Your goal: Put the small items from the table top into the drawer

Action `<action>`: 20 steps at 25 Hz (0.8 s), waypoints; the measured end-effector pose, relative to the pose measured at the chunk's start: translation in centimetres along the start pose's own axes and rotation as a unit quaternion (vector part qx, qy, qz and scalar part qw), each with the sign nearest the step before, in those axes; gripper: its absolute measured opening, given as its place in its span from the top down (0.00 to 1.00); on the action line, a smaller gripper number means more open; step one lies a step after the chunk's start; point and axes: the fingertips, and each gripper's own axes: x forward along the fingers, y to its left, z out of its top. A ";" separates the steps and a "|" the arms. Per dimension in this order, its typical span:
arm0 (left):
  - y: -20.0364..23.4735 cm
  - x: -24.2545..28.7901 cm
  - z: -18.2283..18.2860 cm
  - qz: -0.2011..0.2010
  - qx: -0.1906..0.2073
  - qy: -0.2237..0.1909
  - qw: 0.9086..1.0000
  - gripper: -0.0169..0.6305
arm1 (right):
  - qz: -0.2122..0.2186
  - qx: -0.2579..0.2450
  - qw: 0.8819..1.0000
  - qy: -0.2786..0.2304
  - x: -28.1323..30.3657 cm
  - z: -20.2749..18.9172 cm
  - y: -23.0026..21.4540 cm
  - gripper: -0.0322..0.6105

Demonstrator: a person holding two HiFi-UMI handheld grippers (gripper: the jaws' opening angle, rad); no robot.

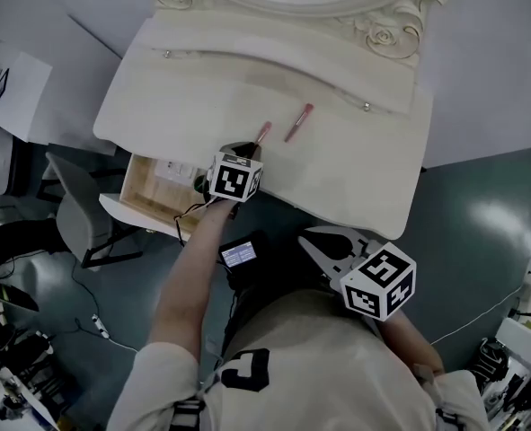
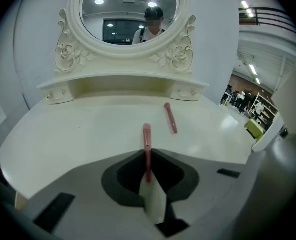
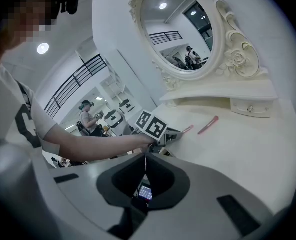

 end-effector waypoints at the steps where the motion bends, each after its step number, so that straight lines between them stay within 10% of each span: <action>1: 0.0 0.0 0.0 -0.001 0.000 -0.001 1.000 0.84 | -0.002 -0.001 1.000 -0.001 0.0 0.0 0.1 0.91; 20: 0.4 -1.2 -0.3 -0.035 -0.027 -0.008 0.999 0.84 | -0.049 -0.013 0.999 -0.013 -0.1 -0.2 2.0 0.90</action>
